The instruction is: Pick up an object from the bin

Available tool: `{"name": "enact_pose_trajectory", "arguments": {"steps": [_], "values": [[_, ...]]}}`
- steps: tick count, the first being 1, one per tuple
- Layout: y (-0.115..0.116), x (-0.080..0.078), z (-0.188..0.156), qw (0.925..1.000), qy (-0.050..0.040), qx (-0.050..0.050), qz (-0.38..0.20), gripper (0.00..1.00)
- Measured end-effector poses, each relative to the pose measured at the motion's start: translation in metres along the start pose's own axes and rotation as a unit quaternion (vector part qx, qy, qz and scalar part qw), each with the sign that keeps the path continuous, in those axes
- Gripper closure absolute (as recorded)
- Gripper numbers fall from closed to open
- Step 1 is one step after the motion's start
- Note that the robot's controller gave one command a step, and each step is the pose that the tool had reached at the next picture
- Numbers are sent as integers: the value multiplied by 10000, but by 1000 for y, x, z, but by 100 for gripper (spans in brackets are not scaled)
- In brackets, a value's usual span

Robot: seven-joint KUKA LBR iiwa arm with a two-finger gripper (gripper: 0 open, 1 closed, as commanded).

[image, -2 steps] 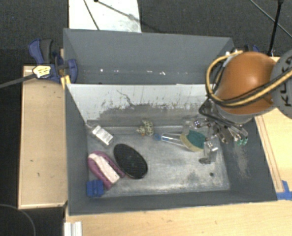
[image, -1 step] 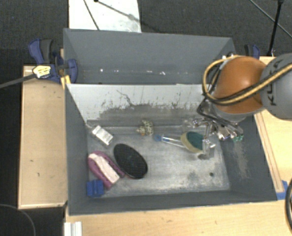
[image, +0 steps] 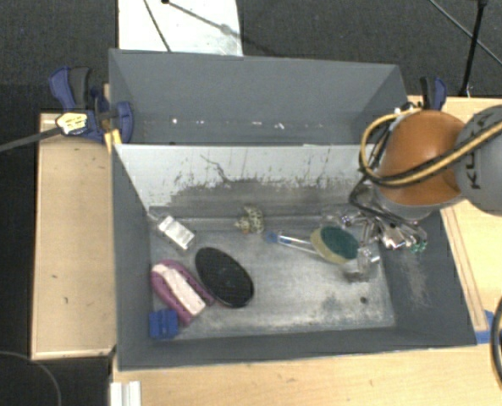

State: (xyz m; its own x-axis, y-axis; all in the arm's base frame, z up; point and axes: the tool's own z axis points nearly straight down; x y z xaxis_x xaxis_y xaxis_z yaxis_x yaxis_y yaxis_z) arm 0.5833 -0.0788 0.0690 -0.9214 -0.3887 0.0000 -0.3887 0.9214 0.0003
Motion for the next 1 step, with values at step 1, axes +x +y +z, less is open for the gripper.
{"name": "enact_pose_trajectory", "arguments": {"steps": [1], "values": [[1, -1, -2, 10000, -10, -1, 3, 100]]}}
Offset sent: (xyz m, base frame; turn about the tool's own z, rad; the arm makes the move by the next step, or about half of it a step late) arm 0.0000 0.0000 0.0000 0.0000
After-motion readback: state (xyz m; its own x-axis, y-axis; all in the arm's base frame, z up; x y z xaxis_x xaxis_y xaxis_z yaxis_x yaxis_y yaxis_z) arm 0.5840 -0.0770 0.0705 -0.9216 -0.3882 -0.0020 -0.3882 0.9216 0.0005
